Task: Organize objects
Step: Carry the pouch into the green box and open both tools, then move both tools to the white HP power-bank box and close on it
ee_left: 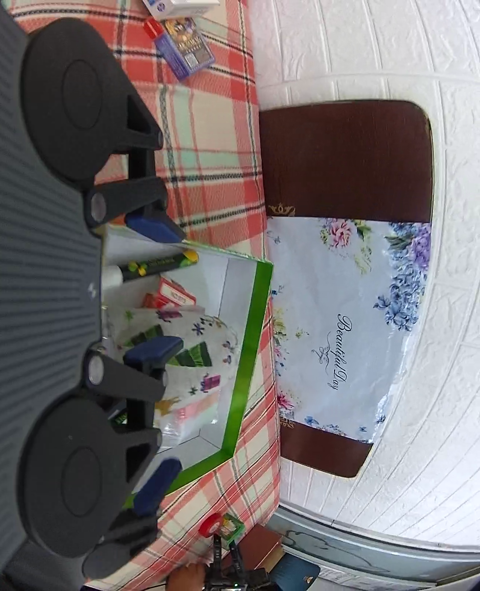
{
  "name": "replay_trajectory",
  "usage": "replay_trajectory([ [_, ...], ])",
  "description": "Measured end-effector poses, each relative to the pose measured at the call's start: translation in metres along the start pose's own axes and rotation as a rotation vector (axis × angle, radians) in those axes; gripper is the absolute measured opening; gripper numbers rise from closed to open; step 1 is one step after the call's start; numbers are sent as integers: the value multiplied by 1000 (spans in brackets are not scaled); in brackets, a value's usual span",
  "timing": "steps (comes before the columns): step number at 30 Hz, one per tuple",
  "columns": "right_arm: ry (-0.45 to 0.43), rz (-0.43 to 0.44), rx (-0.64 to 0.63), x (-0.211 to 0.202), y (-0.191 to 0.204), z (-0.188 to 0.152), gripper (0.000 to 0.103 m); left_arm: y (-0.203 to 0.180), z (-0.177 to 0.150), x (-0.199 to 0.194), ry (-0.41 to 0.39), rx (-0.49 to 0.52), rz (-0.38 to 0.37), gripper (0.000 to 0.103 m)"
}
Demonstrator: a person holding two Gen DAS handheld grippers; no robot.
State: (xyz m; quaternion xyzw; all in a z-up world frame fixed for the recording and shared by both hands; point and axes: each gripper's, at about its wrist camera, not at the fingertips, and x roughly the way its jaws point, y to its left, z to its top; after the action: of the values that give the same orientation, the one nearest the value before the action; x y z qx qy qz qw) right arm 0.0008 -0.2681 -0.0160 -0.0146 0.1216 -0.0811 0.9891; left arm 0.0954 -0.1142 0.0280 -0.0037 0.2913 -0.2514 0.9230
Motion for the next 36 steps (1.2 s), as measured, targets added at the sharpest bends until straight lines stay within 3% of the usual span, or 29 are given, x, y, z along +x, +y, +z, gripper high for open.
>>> replay_trajectory([
  [4,-29,28,43,-36,9,-8,91,19,-21,-23,-20,-28,-19,58],
  [6,6,66,66,-53,18,-13,91,30,-35,-36,-23,-34,-8,58],
  [10,202,175,117,-33,35,-27,89,58,-70,-46,33,-15,71,58],
  [14,392,228,127,-17,66,-44,84,97,-101,-51,112,-71,164,58],
  [20,391,371,-131,-32,158,-51,89,153,-120,-84,65,-133,272,58],
  [24,370,483,-228,-39,208,-49,87,192,-126,-107,20,-181,361,58],
  [26,361,509,-252,-38,223,-48,87,207,-128,-115,2,-195,394,58],
  [29,367,514,-244,-30,238,-44,87,221,-131,-122,-28,-205,362,58],
  [31,370,513,-237,-24,248,-42,87,223,-133,-122,-32,-180,434,61],
  [36,373,497,-199,-7,262,-39,88,237,-134,-122,-63,-186,433,62],
])
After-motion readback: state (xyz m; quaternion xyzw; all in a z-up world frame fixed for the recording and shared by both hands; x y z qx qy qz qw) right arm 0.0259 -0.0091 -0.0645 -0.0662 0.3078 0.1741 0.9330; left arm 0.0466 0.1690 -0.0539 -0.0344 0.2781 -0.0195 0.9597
